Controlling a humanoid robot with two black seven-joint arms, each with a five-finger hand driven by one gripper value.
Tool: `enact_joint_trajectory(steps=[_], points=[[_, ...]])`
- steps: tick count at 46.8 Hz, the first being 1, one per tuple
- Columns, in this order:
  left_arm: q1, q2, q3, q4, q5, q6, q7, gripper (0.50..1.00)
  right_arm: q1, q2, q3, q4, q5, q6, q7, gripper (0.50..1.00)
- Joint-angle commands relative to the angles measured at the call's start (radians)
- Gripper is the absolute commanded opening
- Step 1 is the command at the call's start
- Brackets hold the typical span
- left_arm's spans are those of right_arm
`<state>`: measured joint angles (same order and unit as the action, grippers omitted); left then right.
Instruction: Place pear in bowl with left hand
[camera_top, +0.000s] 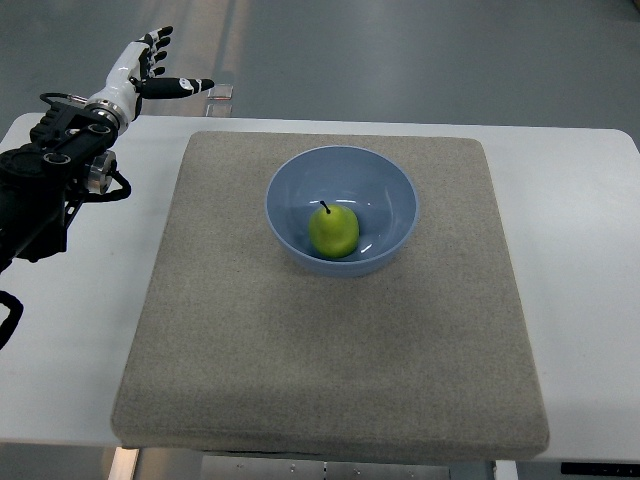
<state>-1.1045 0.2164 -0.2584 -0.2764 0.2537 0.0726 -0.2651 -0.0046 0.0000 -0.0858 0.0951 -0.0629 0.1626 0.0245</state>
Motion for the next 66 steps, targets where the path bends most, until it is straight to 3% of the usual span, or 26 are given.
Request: enact_joint_trajectory(steps=[1, 8, 17, 31, 37, 66], points=[[0.000, 0.000, 0.001, 0.014, -0.073, 0.003, 0.058, 0.990, 0.000, 0.000, 0.000, 0.000, 0.000, 0.000, 0.000, 0.926], [0.005, -0.002, -0.001, 0.034, -0.189, 0.022, 0.113, 0.984, 0.000, 0.000, 0.001, 0.000, -0.001, 0.000, 0.000, 0.926], [0.044, 0.000, -0.010, 0.029, -0.248, -0.005, 0.110, 0.981, 0.000, 0.000, 0.000, 0.000, 0.000, 0.000, 0.000, 0.926], [0.106, 0.008, -0.217, 0.034, -0.263, -0.215, 0.052, 0.973, 0.000, 0.000, 0.000, 0.000, 0.000, 0.000, 0.000, 0.926], [0.110, 0.008, -0.222, 0.034, -0.264, -0.266, 0.044, 0.973, 0.000, 0.000, 0.000, 0.000, 0.000, -0.002, 0.000, 0.926], [0.095, 0.005, -0.206, 0.029, -0.254, -0.274, 0.017, 0.992, 0.000, 0.000, 0.000, 0.000, 0.000, 0.000, 0.000, 0.926]])
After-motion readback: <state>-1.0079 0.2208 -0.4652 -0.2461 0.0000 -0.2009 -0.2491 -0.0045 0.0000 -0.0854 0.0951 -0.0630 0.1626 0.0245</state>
